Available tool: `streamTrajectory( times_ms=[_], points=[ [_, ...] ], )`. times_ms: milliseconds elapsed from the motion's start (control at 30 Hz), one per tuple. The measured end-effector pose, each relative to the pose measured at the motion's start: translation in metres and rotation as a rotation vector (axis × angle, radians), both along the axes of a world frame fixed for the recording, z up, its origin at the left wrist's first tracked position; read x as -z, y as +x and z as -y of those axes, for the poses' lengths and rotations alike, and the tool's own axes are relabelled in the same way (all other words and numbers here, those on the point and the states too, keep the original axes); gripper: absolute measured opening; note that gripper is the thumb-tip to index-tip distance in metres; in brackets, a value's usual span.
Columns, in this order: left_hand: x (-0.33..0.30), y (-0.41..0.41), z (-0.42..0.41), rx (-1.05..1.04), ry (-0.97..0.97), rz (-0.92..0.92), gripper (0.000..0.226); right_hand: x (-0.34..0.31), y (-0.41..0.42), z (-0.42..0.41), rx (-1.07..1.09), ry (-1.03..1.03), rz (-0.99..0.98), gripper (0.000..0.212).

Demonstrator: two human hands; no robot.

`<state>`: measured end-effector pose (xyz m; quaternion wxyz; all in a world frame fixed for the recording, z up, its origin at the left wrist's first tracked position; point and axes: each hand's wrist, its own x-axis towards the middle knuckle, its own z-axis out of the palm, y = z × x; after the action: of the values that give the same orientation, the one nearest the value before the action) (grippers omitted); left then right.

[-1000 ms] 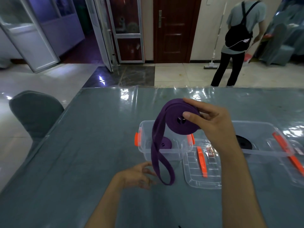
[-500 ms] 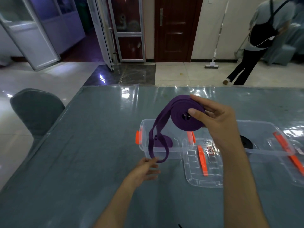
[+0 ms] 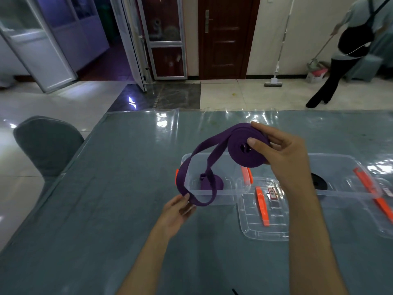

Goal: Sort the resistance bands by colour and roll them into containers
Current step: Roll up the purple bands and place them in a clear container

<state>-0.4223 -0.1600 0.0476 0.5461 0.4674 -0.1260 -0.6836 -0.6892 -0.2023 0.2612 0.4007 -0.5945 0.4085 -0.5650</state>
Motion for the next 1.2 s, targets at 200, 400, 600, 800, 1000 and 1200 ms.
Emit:
streamTrajectory(
  times_ms=[200, 400, 600, 800, 1000, 1200],
  points=[
    [-0.011, 0.018, -0.006, -0.037, -0.099, -0.14, 0.017, 0.01, -0.006, 0.008, 0.07, 0.006, -0.079, 0.043],
    [0.002, 0.031, -0.015, -0.078, -0.061, -0.354, 0.026, 0.013, -0.003, 0.009, 0.091, 0.003, -0.044, 0.042],
    [0.002, 0.034, -0.02, -0.058, -0.094, -0.27, 0.009, 0.016, -0.005, 0.01, 0.112, 0.001, -0.055, 0.042],
    [0.01, 0.041, -0.009, -0.221, 0.066, -0.006, 0.016, 0.015, -0.01, 0.01, 0.136, 0.014, -0.012, 0.042],
    [0.008, 0.043, -0.011, -0.291, 0.069, 0.03, 0.008, 0.017, -0.013, 0.01, 0.143, 0.023, -0.017, 0.044],
    [0.002, 0.046, -0.011, -0.211, 0.016, -0.105, 0.022, 0.018, -0.013, 0.01, 0.136, 0.026, -0.013, 0.044]
  ],
)
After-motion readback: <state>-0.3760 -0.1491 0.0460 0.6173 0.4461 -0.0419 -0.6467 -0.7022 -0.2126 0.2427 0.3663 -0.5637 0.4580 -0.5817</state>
